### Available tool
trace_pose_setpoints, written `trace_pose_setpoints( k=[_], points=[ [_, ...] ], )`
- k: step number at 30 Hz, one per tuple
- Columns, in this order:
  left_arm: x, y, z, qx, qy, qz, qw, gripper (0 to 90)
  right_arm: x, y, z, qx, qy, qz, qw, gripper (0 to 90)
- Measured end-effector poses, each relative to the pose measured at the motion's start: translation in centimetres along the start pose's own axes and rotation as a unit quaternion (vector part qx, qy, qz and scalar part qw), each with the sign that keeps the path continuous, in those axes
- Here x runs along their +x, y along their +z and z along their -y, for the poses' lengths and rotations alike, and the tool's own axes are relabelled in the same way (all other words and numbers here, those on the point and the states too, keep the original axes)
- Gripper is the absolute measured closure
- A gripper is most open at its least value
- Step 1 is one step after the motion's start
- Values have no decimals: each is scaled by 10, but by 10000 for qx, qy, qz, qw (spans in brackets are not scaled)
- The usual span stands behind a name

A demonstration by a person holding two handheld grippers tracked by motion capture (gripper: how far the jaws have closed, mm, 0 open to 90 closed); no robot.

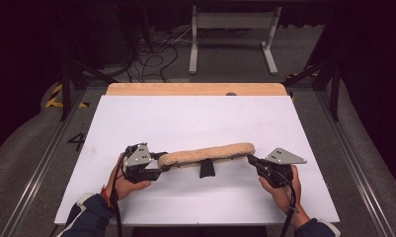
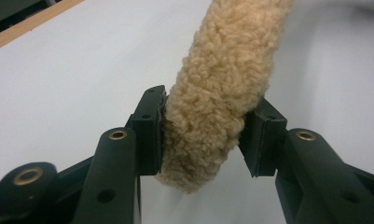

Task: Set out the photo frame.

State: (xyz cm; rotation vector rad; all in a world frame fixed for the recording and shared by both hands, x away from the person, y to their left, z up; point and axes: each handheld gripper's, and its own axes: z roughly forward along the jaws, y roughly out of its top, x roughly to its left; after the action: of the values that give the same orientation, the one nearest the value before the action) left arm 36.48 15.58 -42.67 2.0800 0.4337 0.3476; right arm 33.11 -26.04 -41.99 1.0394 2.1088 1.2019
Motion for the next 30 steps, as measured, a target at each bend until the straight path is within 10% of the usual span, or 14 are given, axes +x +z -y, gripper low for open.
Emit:
trace_pose_setpoints(
  k=[30],
  points=[
    [-34,-5,-2,90,281,-88,9995,626,-5,30,-15,-14,90,60,9999,900]
  ],
)
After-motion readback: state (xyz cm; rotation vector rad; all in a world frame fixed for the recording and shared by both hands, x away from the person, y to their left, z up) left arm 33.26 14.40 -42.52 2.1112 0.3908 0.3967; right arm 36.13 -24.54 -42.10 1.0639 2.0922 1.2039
